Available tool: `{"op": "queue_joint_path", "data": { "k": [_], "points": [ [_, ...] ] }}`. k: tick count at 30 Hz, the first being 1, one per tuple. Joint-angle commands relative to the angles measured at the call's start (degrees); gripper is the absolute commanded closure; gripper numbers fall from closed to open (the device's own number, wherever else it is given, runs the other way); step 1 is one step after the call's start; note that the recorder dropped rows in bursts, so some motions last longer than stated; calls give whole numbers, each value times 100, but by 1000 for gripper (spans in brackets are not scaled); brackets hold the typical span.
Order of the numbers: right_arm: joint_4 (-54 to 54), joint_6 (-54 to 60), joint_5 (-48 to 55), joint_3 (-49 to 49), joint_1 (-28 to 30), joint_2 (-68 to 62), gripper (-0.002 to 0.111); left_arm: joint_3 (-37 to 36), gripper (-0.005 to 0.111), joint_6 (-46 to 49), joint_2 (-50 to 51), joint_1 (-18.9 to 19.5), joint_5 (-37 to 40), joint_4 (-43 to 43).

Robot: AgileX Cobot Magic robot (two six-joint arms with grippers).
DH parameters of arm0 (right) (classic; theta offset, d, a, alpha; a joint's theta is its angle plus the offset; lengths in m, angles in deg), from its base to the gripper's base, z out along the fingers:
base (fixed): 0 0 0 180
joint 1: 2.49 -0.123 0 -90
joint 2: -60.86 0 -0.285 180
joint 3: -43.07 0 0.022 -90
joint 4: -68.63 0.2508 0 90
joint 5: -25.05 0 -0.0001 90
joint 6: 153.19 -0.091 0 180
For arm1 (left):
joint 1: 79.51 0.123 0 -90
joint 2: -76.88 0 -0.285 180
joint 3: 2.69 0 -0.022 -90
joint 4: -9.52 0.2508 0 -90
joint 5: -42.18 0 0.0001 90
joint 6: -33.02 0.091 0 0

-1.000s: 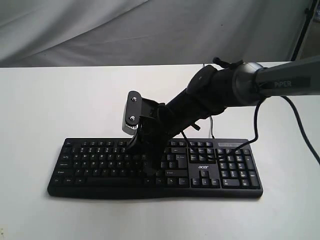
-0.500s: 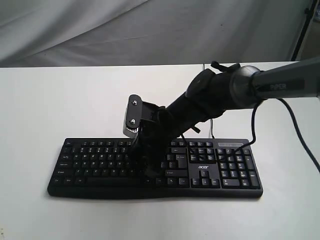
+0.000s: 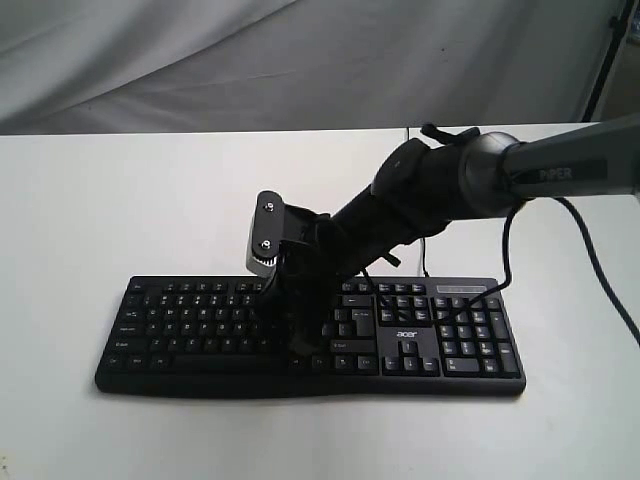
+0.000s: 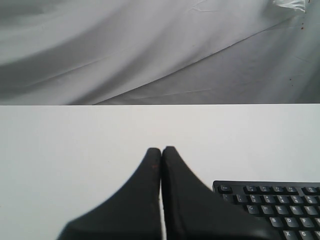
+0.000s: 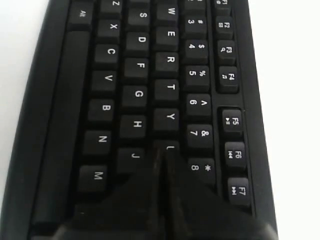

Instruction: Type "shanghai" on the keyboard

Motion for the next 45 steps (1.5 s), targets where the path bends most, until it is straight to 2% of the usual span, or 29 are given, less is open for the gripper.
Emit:
{"op": "queue_joint_path", "data": {
  "k": [1, 23, 34, 45],
  "points": [
    [-52, 12, -32, 31, 29, 53, 108, -3, 106, -7, 18, -23, -14, -23],
    [-156, 1, -173, 31, 29, -167, 108, -3, 106, -7, 18, -23, -14, -23],
    [-157, -220, 8, 9, 29, 368, 108, -3, 106, -7, 18, -23, -14, -23],
    [-3, -245, 17, 9, 29, 369, 108, -3, 106, -7, 18, -23, -14, -23]
  ]
}}
